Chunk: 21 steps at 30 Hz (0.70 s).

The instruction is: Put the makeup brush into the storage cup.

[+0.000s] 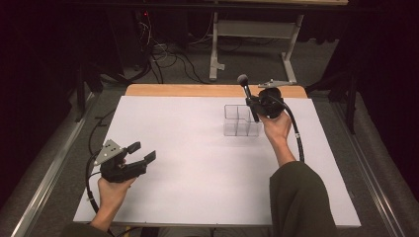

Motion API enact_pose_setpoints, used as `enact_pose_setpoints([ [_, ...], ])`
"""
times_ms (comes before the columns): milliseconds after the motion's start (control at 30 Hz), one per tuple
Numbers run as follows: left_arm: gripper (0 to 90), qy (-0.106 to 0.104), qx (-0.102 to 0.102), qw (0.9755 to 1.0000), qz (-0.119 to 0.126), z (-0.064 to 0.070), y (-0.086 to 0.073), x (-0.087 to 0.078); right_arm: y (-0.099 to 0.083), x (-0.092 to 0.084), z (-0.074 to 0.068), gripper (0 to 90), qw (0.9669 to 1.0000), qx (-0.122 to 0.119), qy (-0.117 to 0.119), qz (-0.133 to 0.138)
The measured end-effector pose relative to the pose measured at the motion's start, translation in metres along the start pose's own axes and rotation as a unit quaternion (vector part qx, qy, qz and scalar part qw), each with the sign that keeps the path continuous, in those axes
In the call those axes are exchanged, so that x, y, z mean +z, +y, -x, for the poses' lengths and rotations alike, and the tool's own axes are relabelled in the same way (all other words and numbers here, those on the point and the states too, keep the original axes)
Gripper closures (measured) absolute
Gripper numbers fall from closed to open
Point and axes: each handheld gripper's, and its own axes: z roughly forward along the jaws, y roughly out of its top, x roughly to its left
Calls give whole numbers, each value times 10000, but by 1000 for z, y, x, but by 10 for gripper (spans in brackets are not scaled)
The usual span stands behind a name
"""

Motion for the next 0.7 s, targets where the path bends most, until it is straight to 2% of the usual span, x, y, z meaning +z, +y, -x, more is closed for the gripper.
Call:
enact_pose_setpoints([
  [100,307,-6,51,10000,5,1,0,-1,0,-1,0,753,10000,-12,-5,-26],
  [700,306,-4,41,10000,12,1,0,0,-8,1,4,751,9999,65,-29,-152],
])
